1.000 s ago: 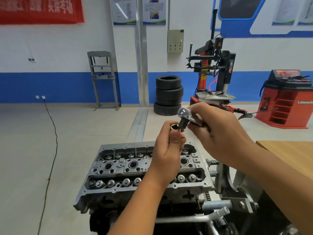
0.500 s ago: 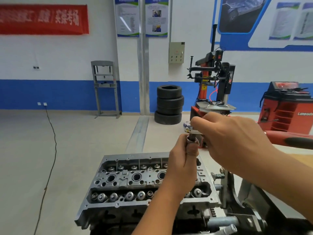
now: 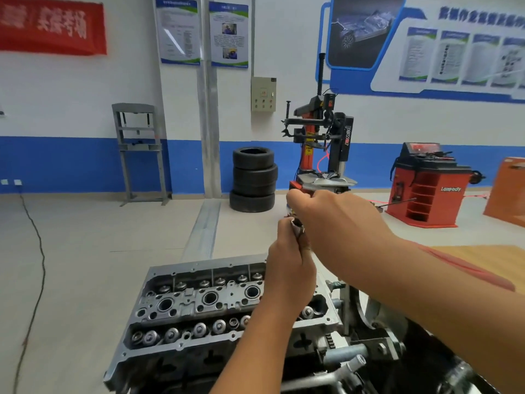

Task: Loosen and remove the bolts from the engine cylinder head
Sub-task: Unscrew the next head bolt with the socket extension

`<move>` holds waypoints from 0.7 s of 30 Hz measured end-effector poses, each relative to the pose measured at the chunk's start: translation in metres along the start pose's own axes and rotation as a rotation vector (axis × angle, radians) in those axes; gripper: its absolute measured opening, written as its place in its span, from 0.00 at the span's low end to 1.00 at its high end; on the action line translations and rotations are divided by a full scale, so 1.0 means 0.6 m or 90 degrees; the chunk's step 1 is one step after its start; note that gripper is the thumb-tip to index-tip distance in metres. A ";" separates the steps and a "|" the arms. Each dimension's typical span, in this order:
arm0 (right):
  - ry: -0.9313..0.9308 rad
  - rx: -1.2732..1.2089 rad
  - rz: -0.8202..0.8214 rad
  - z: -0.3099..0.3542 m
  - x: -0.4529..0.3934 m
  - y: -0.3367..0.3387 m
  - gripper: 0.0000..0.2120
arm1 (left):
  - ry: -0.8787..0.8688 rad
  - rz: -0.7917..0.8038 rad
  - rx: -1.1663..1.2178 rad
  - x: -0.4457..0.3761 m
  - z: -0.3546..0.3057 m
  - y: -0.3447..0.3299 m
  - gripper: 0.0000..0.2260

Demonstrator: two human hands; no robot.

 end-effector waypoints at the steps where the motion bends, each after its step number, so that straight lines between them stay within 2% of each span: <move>1: -0.011 -0.013 0.009 0.002 -0.003 -0.001 0.15 | 0.006 -0.009 -0.012 -0.003 0.002 -0.001 0.08; 5: -0.062 -0.036 0.005 0.021 -0.015 -0.006 0.12 | 0.006 -0.030 -0.114 -0.015 -0.003 -0.001 0.06; 9: -0.104 -0.075 -0.016 0.035 -0.021 -0.011 0.16 | -0.014 0.008 -0.214 -0.022 -0.014 0.004 0.09; 13: -0.069 -0.084 -0.036 0.027 -0.026 -0.009 0.13 | 0.014 -0.008 -0.083 -0.017 -0.009 0.013 0.04; 17: -0.010 -0.088 -0.033 0.004 -0.027 0.000 0.14 | -0.012 -0.021 -0.022 -0.003 -0.011 0.016 0.14; 21: 0.072 -0.088 -0.015 -0.028 -0.020 0.000 0.19 | -0.039 0.015 -0.022 0.009 -0.014 0.010 0.12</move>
Point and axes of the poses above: each hand's wrist, its own x-axis away from the middle knuckle, its own y-axis out of the back of the hand, z = x × y, the point moved 3 cm from there along -x, towards the middle knuckle, and after that the axes turned 4 degrees about z, right-handed, at the moved point
